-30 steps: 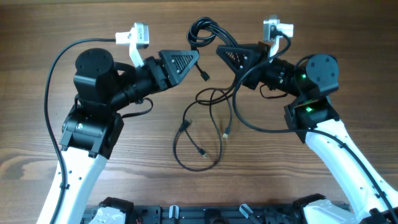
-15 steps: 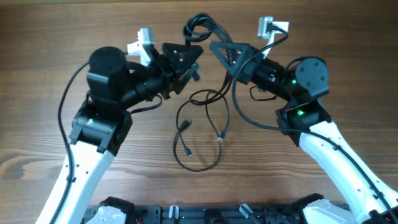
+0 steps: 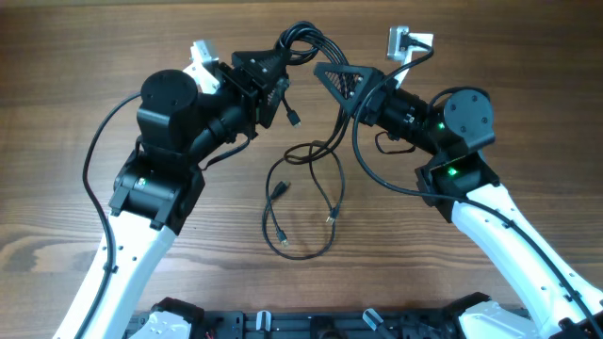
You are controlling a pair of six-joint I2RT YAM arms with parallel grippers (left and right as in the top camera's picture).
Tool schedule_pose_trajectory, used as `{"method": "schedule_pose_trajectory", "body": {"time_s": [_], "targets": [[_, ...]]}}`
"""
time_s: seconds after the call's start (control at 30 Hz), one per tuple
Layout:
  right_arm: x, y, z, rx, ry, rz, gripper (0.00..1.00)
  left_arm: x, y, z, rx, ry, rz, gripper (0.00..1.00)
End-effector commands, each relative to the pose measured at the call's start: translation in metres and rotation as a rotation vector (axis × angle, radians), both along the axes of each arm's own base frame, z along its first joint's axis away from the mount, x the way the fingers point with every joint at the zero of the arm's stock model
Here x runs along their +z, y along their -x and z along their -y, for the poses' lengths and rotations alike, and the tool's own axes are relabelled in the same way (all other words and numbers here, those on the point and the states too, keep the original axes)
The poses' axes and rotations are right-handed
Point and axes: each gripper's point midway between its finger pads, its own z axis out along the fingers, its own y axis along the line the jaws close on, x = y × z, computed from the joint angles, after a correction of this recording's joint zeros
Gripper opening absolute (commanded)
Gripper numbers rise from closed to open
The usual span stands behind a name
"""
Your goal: Untangle cables
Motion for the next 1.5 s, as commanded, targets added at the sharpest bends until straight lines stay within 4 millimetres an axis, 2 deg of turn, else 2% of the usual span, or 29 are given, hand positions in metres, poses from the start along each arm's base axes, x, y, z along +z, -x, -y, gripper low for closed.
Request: {"method": "schedule_pose_trajectory", "body": {"time_s": [0.0,0.33,0.6,0.73,1.2,1.47], "targets": [[0.007,0.008,-0.003,0.047,-0.021,-0.011,0.04,0.001,-0.007,-0.005,0.050,0.005,-0.002,0.60],[0.007,0.013,-0.008,0.078,-0.030,-0.035,0.04,-0.012,-0.012,0.009,0.045,0.034,-0.070,0.56],[0.007,0.013,-0.009,0.082,-0.038,-0.051,0.04,-0.010,-0.011,0.014,0.039,0.058,-0.076,0.58],[0.007,0.013,-0.009,0.088,-0.048,-0.074,0.04,-0.010,-0.015,0.009,0.074,0.056,-0.073,0.45],[0.006,0.023,-0.016,0.151,-0.062,-0.127,0.04,-0.009,-0.016,0.010,0.094,0.065,-0.071,0.38],[0.005,0.029,-0.022,0.172,-0.059,-0.126,0.04,-0.009,-0.019,0.007,0.112,0.063,-0.069,0.24]]}}
